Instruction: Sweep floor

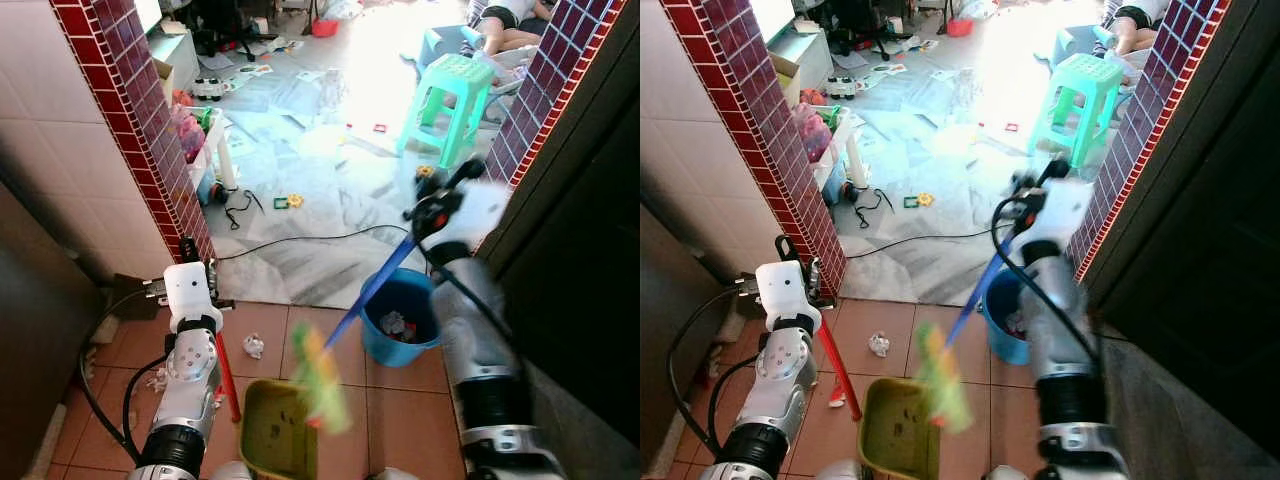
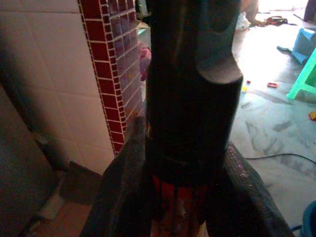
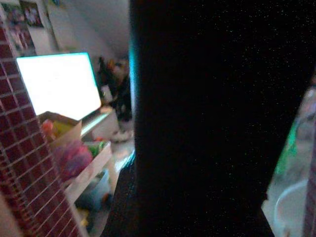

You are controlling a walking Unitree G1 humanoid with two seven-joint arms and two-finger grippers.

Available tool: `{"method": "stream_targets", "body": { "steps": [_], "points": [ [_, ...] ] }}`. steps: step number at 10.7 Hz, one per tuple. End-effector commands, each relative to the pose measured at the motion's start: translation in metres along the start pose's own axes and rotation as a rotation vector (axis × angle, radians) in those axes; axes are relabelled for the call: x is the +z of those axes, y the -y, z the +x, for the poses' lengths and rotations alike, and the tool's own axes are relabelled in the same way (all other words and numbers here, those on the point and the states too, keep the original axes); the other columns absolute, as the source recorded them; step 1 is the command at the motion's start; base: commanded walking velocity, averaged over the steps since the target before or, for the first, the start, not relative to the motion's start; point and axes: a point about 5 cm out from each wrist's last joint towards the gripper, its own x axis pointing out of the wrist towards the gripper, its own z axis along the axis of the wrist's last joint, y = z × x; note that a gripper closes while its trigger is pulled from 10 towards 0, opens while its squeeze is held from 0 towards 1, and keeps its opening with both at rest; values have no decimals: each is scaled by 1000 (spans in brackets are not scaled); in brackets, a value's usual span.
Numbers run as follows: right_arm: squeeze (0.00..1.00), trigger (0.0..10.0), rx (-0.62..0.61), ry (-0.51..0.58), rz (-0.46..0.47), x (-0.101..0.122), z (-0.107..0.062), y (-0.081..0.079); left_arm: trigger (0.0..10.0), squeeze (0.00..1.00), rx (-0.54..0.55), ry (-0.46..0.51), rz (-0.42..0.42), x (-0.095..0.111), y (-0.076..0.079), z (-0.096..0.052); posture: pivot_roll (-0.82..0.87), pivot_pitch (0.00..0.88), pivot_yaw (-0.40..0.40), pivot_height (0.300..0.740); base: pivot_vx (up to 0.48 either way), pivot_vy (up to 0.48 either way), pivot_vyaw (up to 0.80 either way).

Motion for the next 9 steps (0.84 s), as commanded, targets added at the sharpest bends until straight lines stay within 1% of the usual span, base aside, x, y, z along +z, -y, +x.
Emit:
{"method": "stream_targets", "body": {
  "steps": [1, 2, 4, 5, 6, 7, 8, 9],
  "points": [
    [0, 10000, 35, 109, -16, 22, 6, -7, 10000, 0, -19, -5, 2, 1, 2, 0, -64, 0, 30, 740, 0, 0, 0],
    [0, 10000, 32, 93, -16, 19, 4, -5, 10000, 0, -27, -8, 6, 1, 2, 0, -64, 0, 29, 740, 0, 0, 0],
    [0, 10000, 37, 40, -61, 5, -5, 0, 10000, 0, -29, -15, 14, 2, 3, 0, -59, 0, 25, 740, 0, 0, 0],
    [0, 10000, 42, 1, -101, -5, -13, 2, 10000, 0, -9, -16, 42, 2, 0, -1, -57, 0, 22, 740, 0, 0, 0],
    [0, 10000, 18, -60, -142, -18, -22, 6, 10000, 0, 34, 20, 27, 7, -5, 0, -55, 0, 21, 740, 0, 0, 0],
    [0, 10000, 13, -99, -171, -27, -28, 7, 10000, 0, 95, 49, 51, 10, -10, 1, -54, 0, 21, 740, 0, 0, 0],
    [0, 10000, 16, -131, -178, -35, -32, 3, 10000, 0, 126, 42, 56, 9, -13, 2, -57, 0, 29, 740, 0, 0, 0],
    [0, 10000, 18, -149, -170, -40, -33, 0, 10000, 0, 124, 42, 66, 10, -12, 3, -59, 0, 31, 740, 0, 0, 0]
  ]
}}
